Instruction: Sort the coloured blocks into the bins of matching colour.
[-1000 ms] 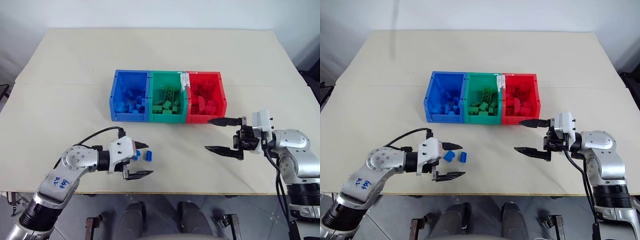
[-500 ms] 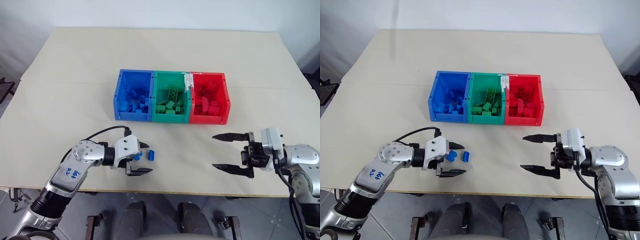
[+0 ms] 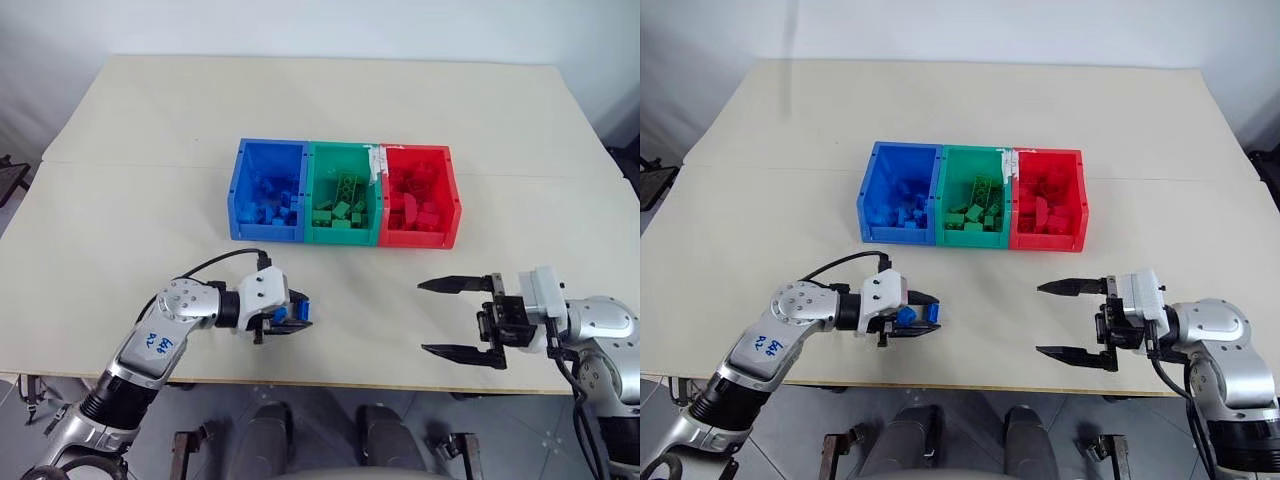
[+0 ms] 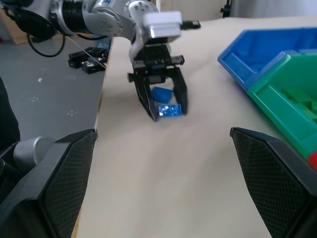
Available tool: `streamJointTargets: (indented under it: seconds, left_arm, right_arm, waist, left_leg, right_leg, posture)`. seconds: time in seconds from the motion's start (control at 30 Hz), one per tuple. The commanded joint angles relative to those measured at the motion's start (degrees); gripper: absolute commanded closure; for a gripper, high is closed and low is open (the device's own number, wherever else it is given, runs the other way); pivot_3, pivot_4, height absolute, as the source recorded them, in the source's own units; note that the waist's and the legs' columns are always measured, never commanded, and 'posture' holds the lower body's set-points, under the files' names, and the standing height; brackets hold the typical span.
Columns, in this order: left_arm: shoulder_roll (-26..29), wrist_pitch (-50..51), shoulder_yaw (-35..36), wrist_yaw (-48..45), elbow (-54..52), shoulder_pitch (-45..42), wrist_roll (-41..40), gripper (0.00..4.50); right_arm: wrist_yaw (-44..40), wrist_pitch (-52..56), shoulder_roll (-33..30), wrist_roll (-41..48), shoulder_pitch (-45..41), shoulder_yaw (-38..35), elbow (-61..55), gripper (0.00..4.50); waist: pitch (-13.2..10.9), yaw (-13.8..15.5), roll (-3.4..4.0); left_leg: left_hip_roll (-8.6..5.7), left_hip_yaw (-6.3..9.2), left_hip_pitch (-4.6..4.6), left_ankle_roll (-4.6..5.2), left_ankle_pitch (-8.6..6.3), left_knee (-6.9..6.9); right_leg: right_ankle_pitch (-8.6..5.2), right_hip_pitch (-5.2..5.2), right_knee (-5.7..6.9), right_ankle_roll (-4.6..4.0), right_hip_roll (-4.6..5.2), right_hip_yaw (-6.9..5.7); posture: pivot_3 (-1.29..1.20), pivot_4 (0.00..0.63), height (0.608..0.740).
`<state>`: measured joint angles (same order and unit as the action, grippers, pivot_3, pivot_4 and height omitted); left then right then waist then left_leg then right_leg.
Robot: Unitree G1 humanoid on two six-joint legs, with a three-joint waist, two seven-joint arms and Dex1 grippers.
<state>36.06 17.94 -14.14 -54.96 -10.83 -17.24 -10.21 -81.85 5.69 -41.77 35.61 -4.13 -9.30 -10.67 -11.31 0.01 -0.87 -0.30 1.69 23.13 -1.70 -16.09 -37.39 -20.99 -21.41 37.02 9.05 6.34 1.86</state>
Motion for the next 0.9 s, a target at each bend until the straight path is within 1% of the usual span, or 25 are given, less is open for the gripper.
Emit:
streamJointTargets:
  seconds: [0.03, 0.17, 0.27, 0.37, 0.5, 0.6, 0.67, 0.7, 0.8, 0.9]
  left_arm:
    - [-2.46, -5.17, 4.16, 0.79, -0.31, 0.33, -2.97, 3.04]
    - [-6.0, -9.14, 10.54, 3.07, 1.47, -1.6, -6.6, 3.04]
    - [-7.22, -11.56, 14.9, 6.27, 4.97, -6.14, -6.82, 3.04]
    - [-7.52, -13.09, 16.46, 9.11, 11.66, -12.59, -4.82, 3.04]
    - [-7.86, -15.58, 16.09, 13.71, 24.23, -22.08, 0.05, 3.04]
    - [-8.42, -17.01, 15.52, 15.59, 31.73, -26.64, 2.2, 3.04]
    - [-8.81, -17.71, 15.64, 15.13, 33.26, -27.52, 1.94, 2.31]
    - [-8.76, -18.07, 15.63, 14.29, 32.75, -27.05, 1.53, 2.08]
    - [-8.03, -19.31, 15.64, 12.66, 31.06, -25.33, 1.27, 1.15]
    - [-4.68, -19.71, 17.65, 7.87, 25.34, -19.46, -1.66, 0.25]
  right_arm:
    - [0.06, -1.5, 0.63, 0.07, -0.76, -0.06, 0.53, 0.0]
    - [0.1, -1.77, 0.68, -0.33, -1.15, 0.25, 1.25, 0.0]
    - [0.34, -1.91, 0.67, -0.84, -1.56, 0.22, 2.07, 0.0]
    - [0.63, -2.02, 0.78, -1.09, -2.39, -0.02, 2.92, 0.0]
    - [1.21, -2.12, 0.93, -1.15, -3.47, -0.21, 3.67, 0.0]
    - [1.65, -2.32, 1.14, -1.25, -3.55, -0.08, 3.59, 0.0]
    - [2.29, -2.49, 1.48, -1.25, -3.47, -0.13, 3.31, 0.0]
    - [2.61, -2.51, 1.64, -1.21, -3.41, -0.19, 3.18, 0.0]
    - [3.13, -2.65, 1.86, -1.23, -3.27, -0.25, 2.89, 0.0]
    - [3.56, -2.41, 2.06, -0.84, -3.49, -0.34, 2.55, 0.0]
  waist:
    - [0.0, 0.0, 0.0]
    - [0.0, 0.03, 0.0]
    - [0.0, 0.06, -0.01]
    - [0.0, 0.14, -0.01]
    - [0.0, 0.21, -0.02]
    - [0.0, 0.14, -0.02]
    - [0.0, -0.07, -0.02]
    - [0.0, -0.2, -0.02]
    - [0.0, -0.16, -0.02]
    - [0.0, -0.43, -0.02]
  left_leg:
    - [0.0, 0.0, 0.0, 0.0, 0.0, 0.0]
    - [0.03, 0.0, 0.01, 0.0, 0.0, -0.04]
    - [0.01, 0.01, 0.01, -0.01, 0.0, -0.1]
    - [-0.02, 0.02, 0.03, -0.01, 0.0, -0.18]
    - [-0.07, -0.01, 0.04, 0.0, 0.0, -0.27]
    - [-0.07, -0.03, 0.06, 0.02, -0.01, -0.29]
    - [-0.07, -0.03, 0.09, 0.02, -0.01, -0.28]
    - [-0.06, -0.04, 0.09, 0.02, -0.02, -0.27]
    - [-0.04, -0.04, 0.11, 0.02, -0.02, -0.27]
    - [-0.03, -0.05, 0.1, 0.02, -0.02, -0.31]
  right_leg:
    - [0.0, 0.0, 0.0, 0.0, 0.0, 0.0]
    - [0.0, 0.0, 0.02, 0.0, 0.01, -0.01]
    - [0.0, -0.01, 0.06, 0.01, 0.0, -0.03]
    - [0.02, 0.0, 0.09, 0.03, -0.01, -0.05]
    - [0.04, 0.03, 0.11, 0.08, -0.01, -0.05]
    - [0.04, 0.02, 0.1, 0.09, -0.01, -0.06]
    - [0.04, -0.02, 0.1, 0.09, -0.01, -0.05]
    - [0.04, -0.05, 0.11, 0.09, 0.0, -0.04]
    - [0.04, -0.09, 0.38, 0.08, -0.01, -0.04]
    - [0.04, -0.08, 0.4, 0.08, 0.0, -0.02]
  posture:
    - [0.0, 0.15, 0.74]
    - [0.0, 0.15, 0.74]
    - [0.0, 0.15, 0.74]
    - [0.0, 0.15, 0.74]
    - [0.0, 0.15, 0.74]
    - [0.0, 0.15, 0.74]
    - [0.0, 0.15, 0.74]
    - [0.0, 0.15, 0.74]
    - [0.0, 0.15, 0.74]
    - [0.0, 0.15, 0.74]
